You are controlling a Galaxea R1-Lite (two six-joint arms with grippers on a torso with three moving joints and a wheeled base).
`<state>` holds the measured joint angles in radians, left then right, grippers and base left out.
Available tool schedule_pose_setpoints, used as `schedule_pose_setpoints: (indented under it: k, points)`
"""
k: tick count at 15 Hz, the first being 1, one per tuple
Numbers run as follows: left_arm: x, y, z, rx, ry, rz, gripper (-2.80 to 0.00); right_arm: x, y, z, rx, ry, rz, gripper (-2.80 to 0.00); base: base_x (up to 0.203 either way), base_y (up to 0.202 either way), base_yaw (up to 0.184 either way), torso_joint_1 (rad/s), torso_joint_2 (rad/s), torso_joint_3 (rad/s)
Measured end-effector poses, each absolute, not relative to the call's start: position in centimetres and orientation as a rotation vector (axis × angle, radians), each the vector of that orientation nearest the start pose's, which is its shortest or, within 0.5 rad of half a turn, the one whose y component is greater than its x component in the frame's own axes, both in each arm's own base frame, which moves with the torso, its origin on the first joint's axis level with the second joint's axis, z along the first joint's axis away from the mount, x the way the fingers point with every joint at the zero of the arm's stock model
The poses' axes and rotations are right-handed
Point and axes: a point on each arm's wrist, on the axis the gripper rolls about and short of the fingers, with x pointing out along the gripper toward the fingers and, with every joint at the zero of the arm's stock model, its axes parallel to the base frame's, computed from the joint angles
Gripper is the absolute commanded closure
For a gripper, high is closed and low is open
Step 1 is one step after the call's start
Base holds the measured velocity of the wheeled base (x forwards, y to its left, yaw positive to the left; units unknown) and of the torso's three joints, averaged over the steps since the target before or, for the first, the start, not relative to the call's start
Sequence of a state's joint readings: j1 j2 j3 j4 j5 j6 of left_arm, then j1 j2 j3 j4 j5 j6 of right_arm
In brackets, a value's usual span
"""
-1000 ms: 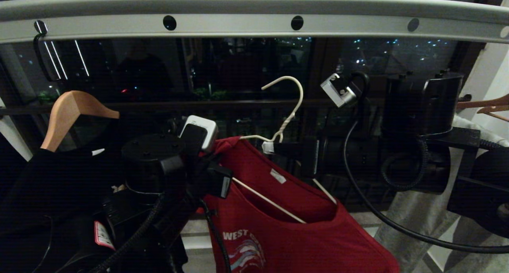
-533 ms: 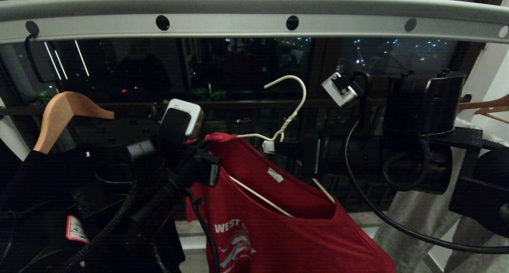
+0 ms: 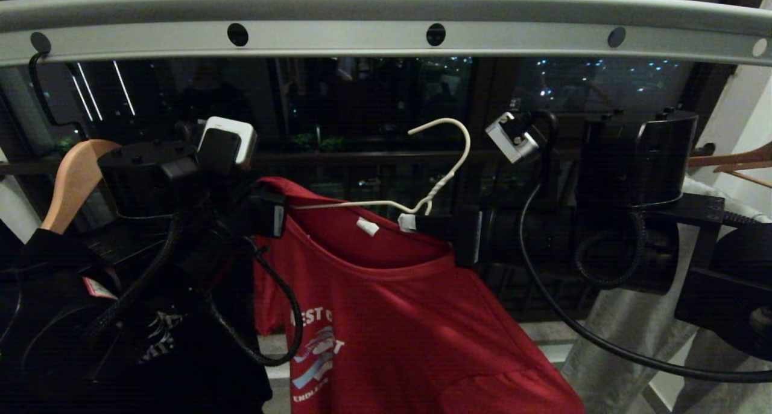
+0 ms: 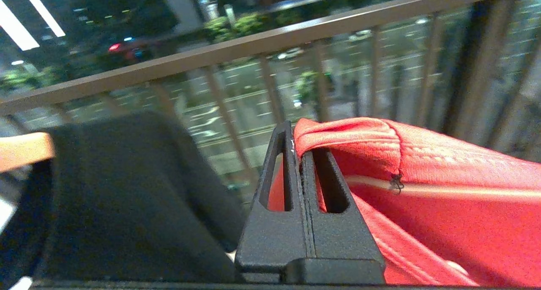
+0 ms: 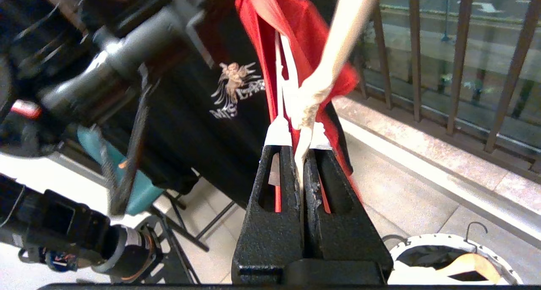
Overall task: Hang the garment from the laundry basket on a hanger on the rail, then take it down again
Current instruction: Take the clothes off the clothes rack
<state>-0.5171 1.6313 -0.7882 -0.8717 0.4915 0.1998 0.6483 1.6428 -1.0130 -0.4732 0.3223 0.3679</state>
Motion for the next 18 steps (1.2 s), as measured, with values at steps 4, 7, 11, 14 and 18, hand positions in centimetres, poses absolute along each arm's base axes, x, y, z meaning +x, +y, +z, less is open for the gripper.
schedule_pose_setpoints:
  k: [4, 7, 11, 14, 18]
  points:
    - [27.6, -12.3, 21.2, 0.229, 0.007, 0.034, 0.0, 24.2, 19.2, 24.0, 0.311, 0.339, 0.926, 0.0, 0.0, 0.0, 0.0, 0.0, 0.0, 0.0]
    - [28.7, -12.0, 20.3, 0.243, 0.036, 0.056, 0.0, 24.2, 19.2, 24.0, 0.311, 0.338, 0.92, 0.0, 0.0, 0.0, 0.0, 0.0, 0.0, 0.0]
    - [29.9, -11.4, 19.8, 0.253, 0.078, 0.057, 0.0, 24.4, 19.2, 24.3, 0.315, 0.303, 0.905, 0.0, 0.0, 0.0, 0.0, 0.0, 0.0, 0.0]
    - [30.1, -10.9, 19.8, 0.254, 0.084, 0.065, 0.0, 24.6, 19.3, 24.2, 0.316, 0.289, 0.88, 0.0, 0.0, 0.0, 0.0, 0.0, 0.0, 0.0]
    - [28.7, -11.2, 19.1, 0.274, 0.144, -0.048, 0.0, 24.7, 19.3, 24.0, 0.315, 0.294, 0.871, 0.0, 0.0, 0.0, 0.0, 0.0, 0.0, 0.0]
